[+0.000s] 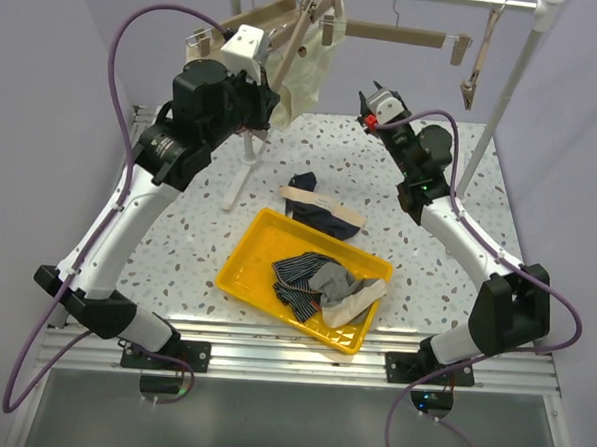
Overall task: Remove the underwear clipped to the hanger
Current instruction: Place the hanger at the clothesline.
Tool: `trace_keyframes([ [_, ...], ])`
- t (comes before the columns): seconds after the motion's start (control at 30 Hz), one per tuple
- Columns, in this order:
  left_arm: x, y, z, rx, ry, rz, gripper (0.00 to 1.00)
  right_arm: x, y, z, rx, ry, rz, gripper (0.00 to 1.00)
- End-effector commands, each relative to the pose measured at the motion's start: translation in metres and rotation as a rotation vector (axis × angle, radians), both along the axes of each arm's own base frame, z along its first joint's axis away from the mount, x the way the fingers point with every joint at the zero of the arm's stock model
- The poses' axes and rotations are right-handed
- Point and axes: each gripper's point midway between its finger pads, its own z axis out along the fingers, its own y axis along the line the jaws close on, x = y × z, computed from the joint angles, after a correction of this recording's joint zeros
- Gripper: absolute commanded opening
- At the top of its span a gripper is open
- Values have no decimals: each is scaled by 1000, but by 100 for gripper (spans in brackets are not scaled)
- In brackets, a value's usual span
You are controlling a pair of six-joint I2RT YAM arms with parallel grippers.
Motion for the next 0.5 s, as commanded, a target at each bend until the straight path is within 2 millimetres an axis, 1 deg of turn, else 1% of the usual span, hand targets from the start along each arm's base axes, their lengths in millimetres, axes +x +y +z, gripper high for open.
trace_keyframes([
  [0.0, 8, -2, 20, -14, -49, -18, 0, -12, -2, 32, 50, -77, 7, 41],
  [0.1, 12, -6, 14, -3, -32, -37, 0, -16, -5, 33, 51, -79, 4, 42],
  [0.23, 17, -2, 13, 0, -28, -20, 0, -21, -5, 30, 53, -65, 13, 42],
  [0.33, 15, -1, 14, 1, -29, -23, 0, -21, -4, 27, 53, -53, 18, 42],
  [0.47, 9, -5, 9, 11, -21, -68, 0, -21, -4, 25, 60, -42, 19, 42],
])
